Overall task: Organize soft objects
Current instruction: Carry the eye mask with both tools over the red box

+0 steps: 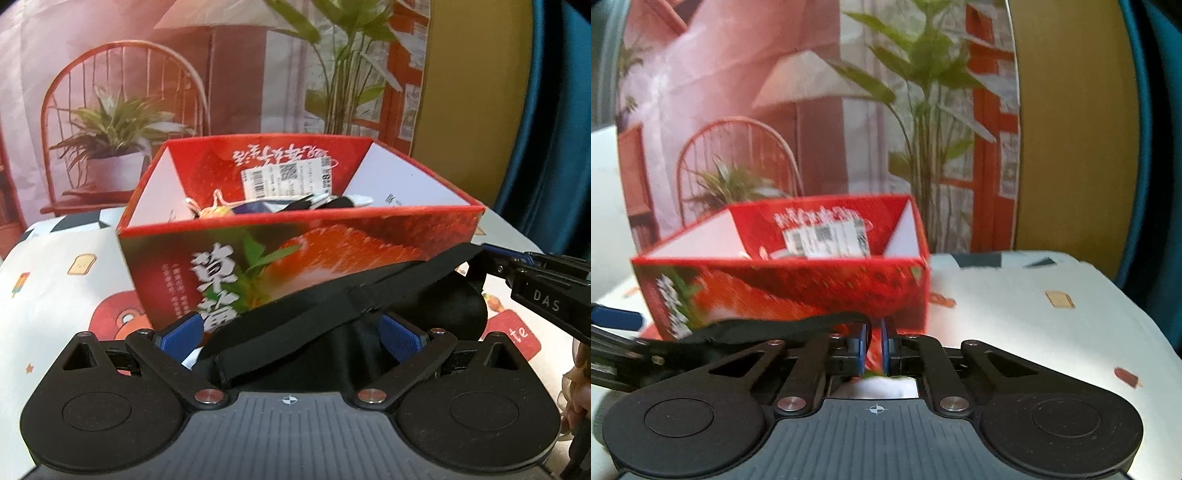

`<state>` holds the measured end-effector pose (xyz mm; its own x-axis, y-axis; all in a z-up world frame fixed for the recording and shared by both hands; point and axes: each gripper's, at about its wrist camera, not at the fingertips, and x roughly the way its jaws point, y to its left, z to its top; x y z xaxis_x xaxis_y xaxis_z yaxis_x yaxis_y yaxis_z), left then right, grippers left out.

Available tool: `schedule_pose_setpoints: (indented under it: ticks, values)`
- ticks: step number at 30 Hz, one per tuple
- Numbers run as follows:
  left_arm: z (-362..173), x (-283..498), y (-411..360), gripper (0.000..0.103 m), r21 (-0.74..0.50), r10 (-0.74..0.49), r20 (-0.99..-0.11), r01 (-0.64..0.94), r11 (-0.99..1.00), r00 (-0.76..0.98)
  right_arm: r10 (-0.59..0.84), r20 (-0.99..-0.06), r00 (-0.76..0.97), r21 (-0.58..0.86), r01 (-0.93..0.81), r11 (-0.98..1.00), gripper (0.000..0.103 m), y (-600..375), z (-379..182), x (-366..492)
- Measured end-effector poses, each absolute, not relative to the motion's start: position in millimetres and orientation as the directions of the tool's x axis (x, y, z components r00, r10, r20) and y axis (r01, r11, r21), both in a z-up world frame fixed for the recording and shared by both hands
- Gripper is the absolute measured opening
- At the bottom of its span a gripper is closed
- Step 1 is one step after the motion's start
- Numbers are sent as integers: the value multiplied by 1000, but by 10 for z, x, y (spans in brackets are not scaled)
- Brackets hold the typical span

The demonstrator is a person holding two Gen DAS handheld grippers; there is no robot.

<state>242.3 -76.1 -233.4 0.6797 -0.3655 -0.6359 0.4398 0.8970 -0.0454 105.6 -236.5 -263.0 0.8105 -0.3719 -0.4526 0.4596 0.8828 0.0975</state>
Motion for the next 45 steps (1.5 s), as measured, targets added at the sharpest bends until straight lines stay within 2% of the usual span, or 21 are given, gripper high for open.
schedule_pose_setpoints:
  ticks: [12,22,33,45]
  values:
    - [-2269,2443,-1140,102,4,-380,-580,469,883,721,-314,-321,894,87,358,930,5,-2176,-2191,967]
    - [-2240,2515,-1004,102,45,-264,-554,345,938,789,-311,-262,914,86,343,935,4,-2148,-2022,877]
    - [-2317,2622,-726,102,59,-138,-576,209,976,806,-328,-249,911,96,360,928,4,-2171,-1993,805]
    - [-2296,2579,-549,102,84,-62,-570,134,988,819,-343,-241,908,104,375,921,4,-2196,-1980,744]
